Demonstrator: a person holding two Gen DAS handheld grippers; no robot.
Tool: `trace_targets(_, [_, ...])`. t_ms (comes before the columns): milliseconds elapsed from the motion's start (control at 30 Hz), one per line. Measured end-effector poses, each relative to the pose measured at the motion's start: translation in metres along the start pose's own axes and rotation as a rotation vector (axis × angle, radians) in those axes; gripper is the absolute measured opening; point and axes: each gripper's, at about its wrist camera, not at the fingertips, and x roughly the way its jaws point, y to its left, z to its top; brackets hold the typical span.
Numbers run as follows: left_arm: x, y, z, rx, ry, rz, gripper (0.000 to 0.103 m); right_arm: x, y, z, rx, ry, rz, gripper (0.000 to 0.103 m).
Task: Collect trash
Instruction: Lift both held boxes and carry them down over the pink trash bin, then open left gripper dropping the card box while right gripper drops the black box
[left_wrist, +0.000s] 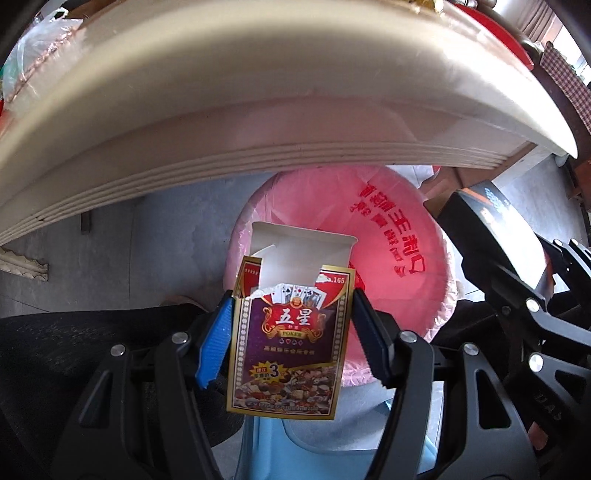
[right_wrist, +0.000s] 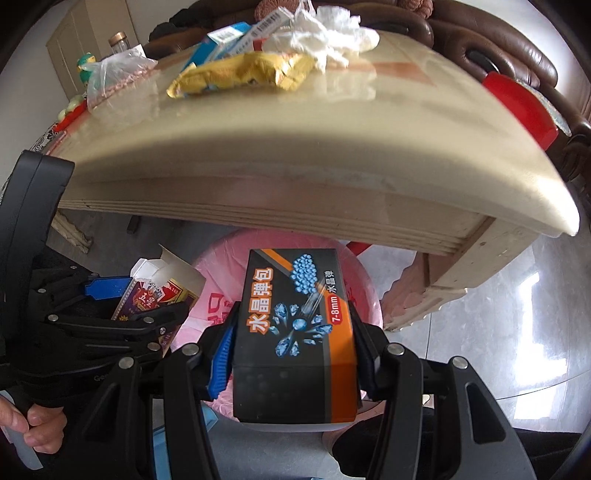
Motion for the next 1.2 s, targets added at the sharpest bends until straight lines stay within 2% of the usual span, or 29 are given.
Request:
trace_targets(200, [0.023, 0.008, 0.005, -0.024, 0.065, 0.003, 0.062, 0.023, -0.011, 0.001, 0.028, 0.057, 0.013, 0.052])
trace_targets(500, [0.043, 0.005, 0.009, -0.028, 0.116, 0.005, 0.062, 0.052, -0.018, 0.001, 0.047, 0.139, 0.028, 0.052])
trace_targets(800, [0.056, 0.007, 0.017, -0.056, 0.162, 0.016, 0.062, 0.068, -0.024, -0.001, 0.051, 0.177, 0.042, 0.052])
trace_targets(867, [0.059, 0.008, 0.017, -0.063, 0.18, 0.01, 0.063, 0.07, -0.025, -0.001, 0.058, 0.183, 0.052, 0.058])
trace_targets(933, [0.062, 0.006, 0.018, -0.057, 0.199, 0.014, 0.073, 0.073, -0.026, -0.001, 0.059, 0.182, 0.061, 0.067])
trace_targets(967, [0.063, 0.006, 0.018, -0.055, 0.197, 0.022, 0.073, 0.074, -0.026, -0.001, 0.056, 0.181, 0.063, 0.07])
trace_targets(1033, [0.063, 0.008, 0.02, -0.058, 0.194, 0.031, 0.078, 0.074, -0.024, 0.0, 0.044, 0.177, 0.054, 0.072])
trace_targets(1200, [0.064, 0.012, 0.02, -0.079, 0.19, 0.035, 0.081, 0.075, -0.026, 0.0, 0.058, 0.181, 0.05, 0.075])
